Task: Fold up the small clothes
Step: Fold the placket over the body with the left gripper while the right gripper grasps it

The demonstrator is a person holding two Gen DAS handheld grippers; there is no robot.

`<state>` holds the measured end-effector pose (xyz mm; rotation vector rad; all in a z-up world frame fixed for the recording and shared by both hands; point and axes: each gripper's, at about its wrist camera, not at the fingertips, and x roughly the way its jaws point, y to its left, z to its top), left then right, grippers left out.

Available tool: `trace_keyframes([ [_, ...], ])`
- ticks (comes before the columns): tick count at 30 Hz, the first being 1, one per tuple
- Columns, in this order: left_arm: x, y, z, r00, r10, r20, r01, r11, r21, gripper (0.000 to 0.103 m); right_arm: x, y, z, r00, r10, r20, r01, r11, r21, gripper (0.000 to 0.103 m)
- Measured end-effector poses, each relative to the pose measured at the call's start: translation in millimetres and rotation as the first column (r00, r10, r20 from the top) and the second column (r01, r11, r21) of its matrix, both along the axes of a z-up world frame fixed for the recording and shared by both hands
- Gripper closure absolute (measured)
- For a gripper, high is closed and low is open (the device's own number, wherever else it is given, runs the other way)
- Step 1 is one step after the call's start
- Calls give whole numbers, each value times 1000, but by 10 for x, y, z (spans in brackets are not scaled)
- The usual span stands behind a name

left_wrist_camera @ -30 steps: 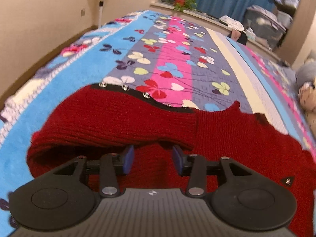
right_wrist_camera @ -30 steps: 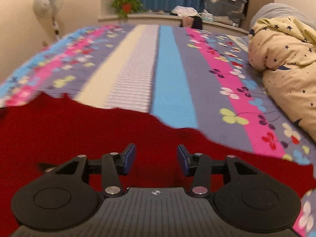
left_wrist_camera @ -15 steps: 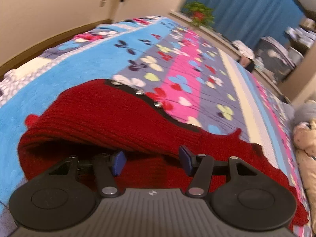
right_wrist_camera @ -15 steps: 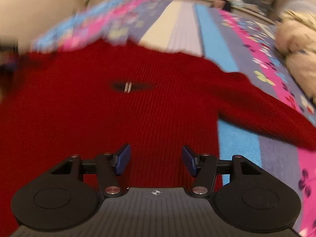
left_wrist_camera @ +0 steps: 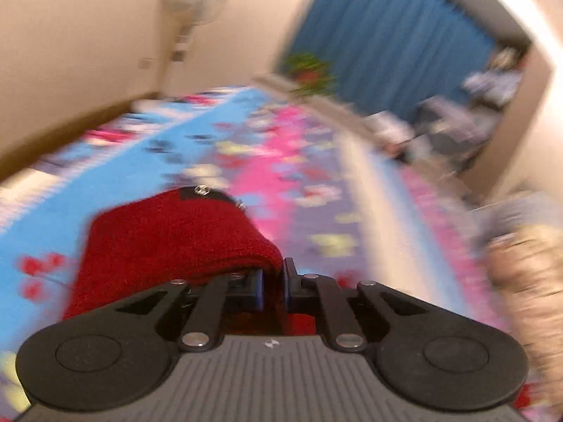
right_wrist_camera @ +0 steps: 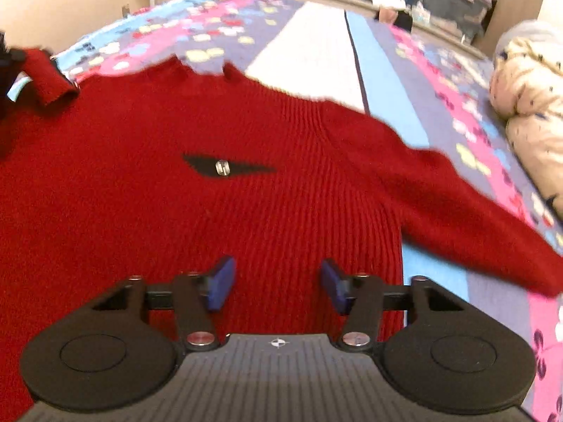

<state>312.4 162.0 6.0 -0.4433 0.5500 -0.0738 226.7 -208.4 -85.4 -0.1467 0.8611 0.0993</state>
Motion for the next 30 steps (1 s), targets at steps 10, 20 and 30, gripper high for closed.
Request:
trace_keyframes([
  [10,-474,-1478,-274,841,-504,-196,523,851,58,70,82,-10,61,1000,-14,20,10,982,190,59],
  [20,-929,-721,-51,918,-274,-287,380,814,440,68,193,-308,35,986,-162,-39,166,921,352,58],
  [30,-1222,-254,-176,975,-169,-141,220,796,564,61,348,-548,-126,945,-305,-121,328,857,396,43],
])
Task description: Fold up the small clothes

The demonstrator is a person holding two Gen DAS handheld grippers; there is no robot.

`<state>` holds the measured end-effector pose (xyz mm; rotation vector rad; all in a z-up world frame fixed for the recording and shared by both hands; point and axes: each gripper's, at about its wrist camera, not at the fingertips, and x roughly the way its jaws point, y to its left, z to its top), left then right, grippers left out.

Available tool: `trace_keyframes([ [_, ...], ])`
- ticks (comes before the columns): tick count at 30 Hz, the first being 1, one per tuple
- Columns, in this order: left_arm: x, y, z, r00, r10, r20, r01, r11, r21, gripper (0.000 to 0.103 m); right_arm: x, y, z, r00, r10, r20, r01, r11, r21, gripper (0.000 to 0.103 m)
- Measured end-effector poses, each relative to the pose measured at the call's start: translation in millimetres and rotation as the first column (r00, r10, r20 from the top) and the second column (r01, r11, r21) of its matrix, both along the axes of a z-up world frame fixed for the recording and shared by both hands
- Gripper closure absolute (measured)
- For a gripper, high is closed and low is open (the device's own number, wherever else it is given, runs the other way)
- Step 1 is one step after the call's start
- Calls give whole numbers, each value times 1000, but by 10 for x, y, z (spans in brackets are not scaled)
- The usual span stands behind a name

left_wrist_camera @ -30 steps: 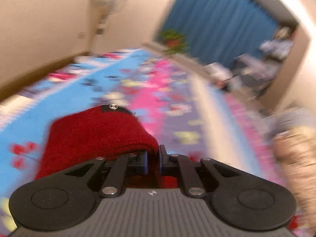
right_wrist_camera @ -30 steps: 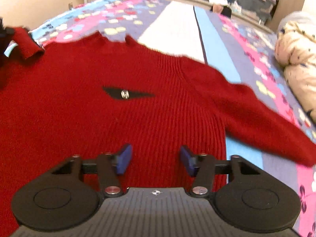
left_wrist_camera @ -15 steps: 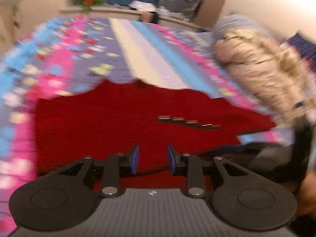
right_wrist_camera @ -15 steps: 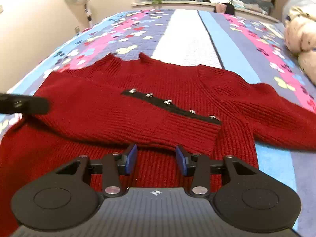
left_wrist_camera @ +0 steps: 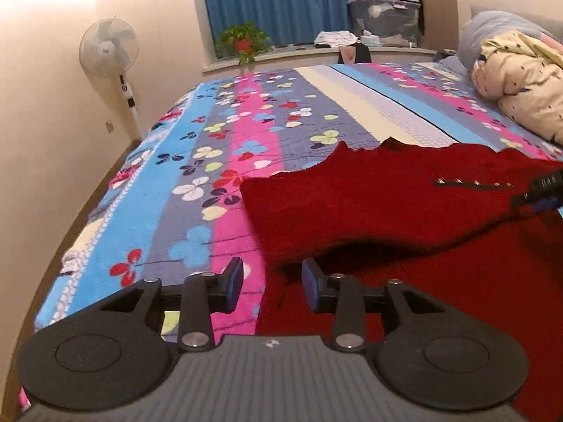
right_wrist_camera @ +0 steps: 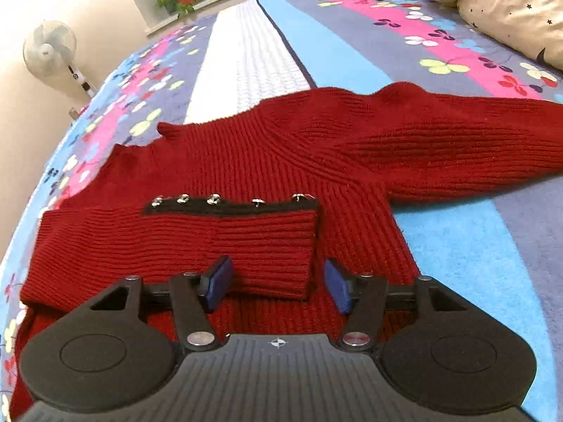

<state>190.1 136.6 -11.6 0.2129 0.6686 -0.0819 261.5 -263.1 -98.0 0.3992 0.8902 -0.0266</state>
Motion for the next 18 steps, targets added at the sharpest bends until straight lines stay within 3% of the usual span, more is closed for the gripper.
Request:
trace_keyframes([
  [2,116,-13,-105,997,23,-73,-24,999,-24,61,17,65,-14,1000,14,11,-13,999,-48,45],
  [3,150,-34,-142,995,35,-97,-38,999,-23,61,32,126,-24,999,30,19,-28,996,-89,51],
  [5,152,-75,-192,992,35,-118,-37,999,-18,61,35,237,-26,997,62,38,-55,982,-179,72],
  [8,90,-153,-204,995,-5,-97,6,1000,16,61,29,361,56,987,139,75,-109,944,-313,86],
  [10,72,-175,-230,996,-15,-89,18,999,35,61,2,306,231,978,146,149,-99,954,-284,94],
  [12,129,-176,-251,996,-5,-93,8,999,31,61,-69,216,492,941,157,299,-84,966,-245,94],
  [14,165,-153,-260,995,9,-97,-7,1000,16,61,-106,189,589,911,159,381,-44,955,-293,94],
  [16,197,-140,-271,995,19,-101,-18,1000,7,61,-11,100,470,940,102,326,-6,959,-283,94],
  [18,205,-140,-275,995,23,-97,-22,1000,12,61,177,-13,163,989,67,133,-36,975,-219,92],
])
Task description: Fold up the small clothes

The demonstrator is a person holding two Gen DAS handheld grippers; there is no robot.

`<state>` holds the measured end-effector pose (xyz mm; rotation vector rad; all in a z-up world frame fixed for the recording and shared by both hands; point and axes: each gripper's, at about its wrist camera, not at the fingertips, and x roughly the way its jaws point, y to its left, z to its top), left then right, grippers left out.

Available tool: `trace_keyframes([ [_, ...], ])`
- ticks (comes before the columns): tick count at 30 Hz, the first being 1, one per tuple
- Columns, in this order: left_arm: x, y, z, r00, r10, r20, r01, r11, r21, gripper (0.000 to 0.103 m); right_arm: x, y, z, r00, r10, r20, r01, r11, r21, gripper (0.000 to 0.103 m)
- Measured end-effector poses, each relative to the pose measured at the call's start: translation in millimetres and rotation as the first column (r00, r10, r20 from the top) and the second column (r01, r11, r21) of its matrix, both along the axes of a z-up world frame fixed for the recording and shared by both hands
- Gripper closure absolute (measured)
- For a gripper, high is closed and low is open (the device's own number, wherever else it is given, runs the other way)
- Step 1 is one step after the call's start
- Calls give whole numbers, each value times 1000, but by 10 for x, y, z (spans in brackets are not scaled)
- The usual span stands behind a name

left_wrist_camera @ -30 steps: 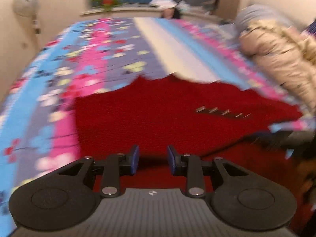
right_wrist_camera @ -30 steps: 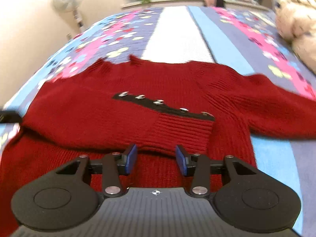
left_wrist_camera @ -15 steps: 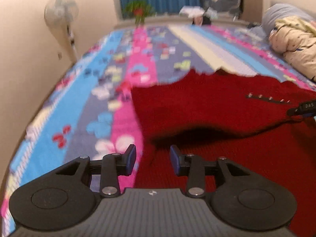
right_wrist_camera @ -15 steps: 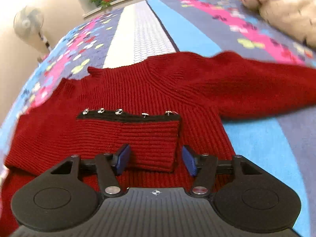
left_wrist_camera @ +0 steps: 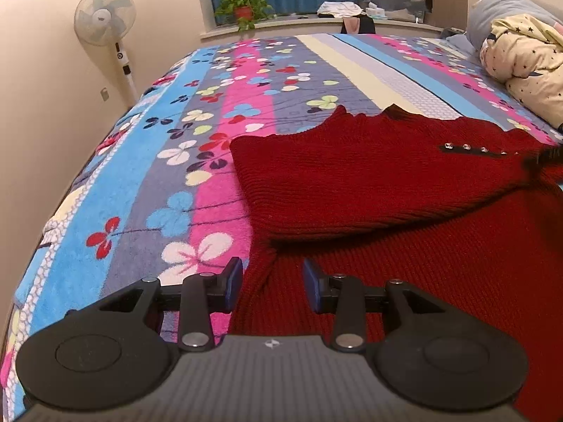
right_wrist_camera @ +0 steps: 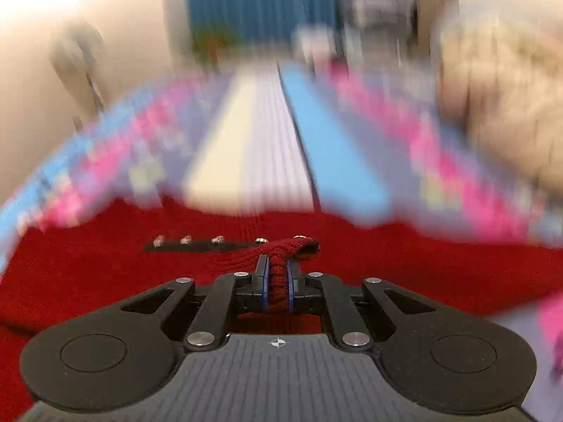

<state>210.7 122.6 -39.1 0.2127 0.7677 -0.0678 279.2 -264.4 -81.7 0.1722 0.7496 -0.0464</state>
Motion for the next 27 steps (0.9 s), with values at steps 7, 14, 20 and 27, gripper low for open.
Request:
trace_keyframes([
  [7,19,23,21,1000,11,-1,-11,1000,-25,61,-80,-1,68,997,-71,42,74,995,-64,50],
  [14,5,13,5,1000,5,-8,-6,1000,-10,61,6,205,-246,993,91,-79,-97,993,-74,47],
  [20,-6,72,4,1000,20,-16,-20,1000,-14,61,-16,140,-274,994,81,-76,-86,994,-61,45],
  [27,-36,67,-1,1000,23,-20,-23,1000,-12,61,-178,130,-20,996,85,-35,-87,995,-55,44],
])
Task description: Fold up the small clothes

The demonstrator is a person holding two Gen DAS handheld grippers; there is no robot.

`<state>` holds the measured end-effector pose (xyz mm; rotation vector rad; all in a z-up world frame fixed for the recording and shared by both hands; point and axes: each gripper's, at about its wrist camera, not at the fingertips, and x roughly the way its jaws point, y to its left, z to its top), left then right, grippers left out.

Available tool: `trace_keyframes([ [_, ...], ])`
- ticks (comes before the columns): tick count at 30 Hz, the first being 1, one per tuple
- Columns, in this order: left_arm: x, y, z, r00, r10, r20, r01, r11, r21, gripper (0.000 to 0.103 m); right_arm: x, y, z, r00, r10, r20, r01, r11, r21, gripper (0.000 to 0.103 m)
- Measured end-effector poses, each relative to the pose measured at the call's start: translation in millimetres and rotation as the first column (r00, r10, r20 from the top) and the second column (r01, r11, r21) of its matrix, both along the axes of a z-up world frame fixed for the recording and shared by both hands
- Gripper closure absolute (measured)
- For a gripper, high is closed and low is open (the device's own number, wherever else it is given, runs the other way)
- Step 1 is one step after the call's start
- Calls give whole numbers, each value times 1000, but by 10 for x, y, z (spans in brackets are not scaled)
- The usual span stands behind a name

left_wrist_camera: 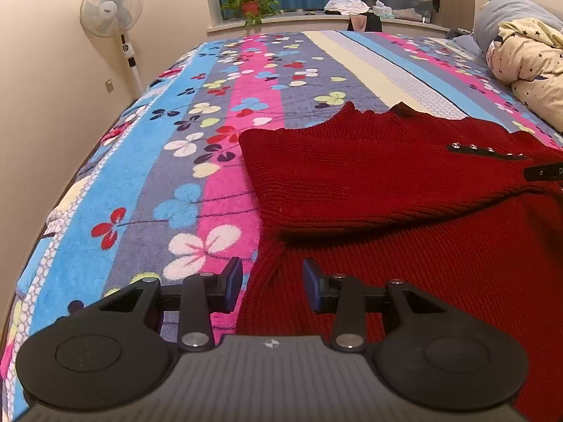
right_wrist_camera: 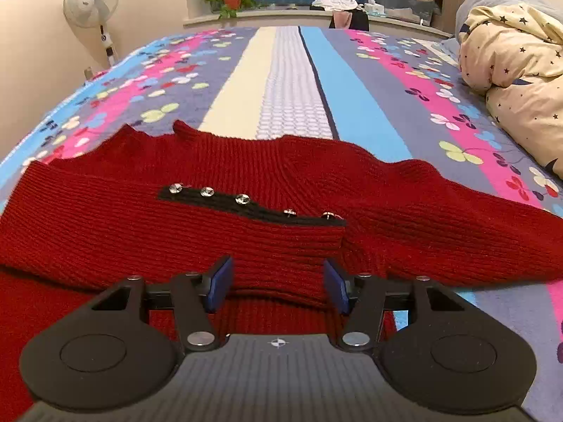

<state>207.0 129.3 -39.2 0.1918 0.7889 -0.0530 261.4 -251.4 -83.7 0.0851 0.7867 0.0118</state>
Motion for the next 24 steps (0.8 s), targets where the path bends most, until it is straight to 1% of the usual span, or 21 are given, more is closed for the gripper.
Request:
trace_keyframes([
  [5,-92,-9,-26,1000,-7,-14,7,1000,17,61,-183,26,84,999,41,-6,-41,999,17,43],
  [7,-150,7,-23,1000,-8,-16,8,1000,23,61,-284,25,89,998,51,-29,-51,999,19,43],
  [11,-300,57,31,1000,-16,-10,16,1000,7,61,-480,-50,66,996,23,-88,-27,999,-34,43],
  [13,-375,75,24,999,-35,-24,35,999,9,61,-583,-131,39,992,24,-124,-31,998,-54,43],
  [14,-400,74,2,998,-47,-41,48,999,17,61,-636,-175,2,988,26,-155,-37,997,-68,43],
  [15,-419,77,-46,995,-61,-75,63,998,29,60,-700,-223,-62,979,25,-201,-44,995,-88,43],
  [16,-431,80,-128,989,-70,-129,77,996,49,60,-764,-266,-122,971,22,-237,-49,993,-105,41],
  [17,-441,87,-237,978,-67,-196,85,993,81,56,-834,-298,-154,969,23,-248,-53,992,-117,35],
  [18,-464,97,-330,968,-62,-244,92,989,112,54,-891,-331,-160,966,23,-256,-55,992,-116,34],
  [20,-531,123,-292,971,-75,-226,103,988,116,53,-1024,-430,-144,962,25,-272,-47,996,-71,34],
  [21,-557,146,-252,973,-78,-216,101,990,97,52,-1083,-477,-136,960,21,-280,-38,998,-56,34],
  [22,-585,175,-225,973,-80,-215,98,993,71,52,-1141,-524,-120,959,13,-283,-28,998,-50,34],
  [24,-629,191,-186,975,-88,-205,102,993,62,52,-1267,-620,-59,963,0,-271,-14,999,-51,34],
])
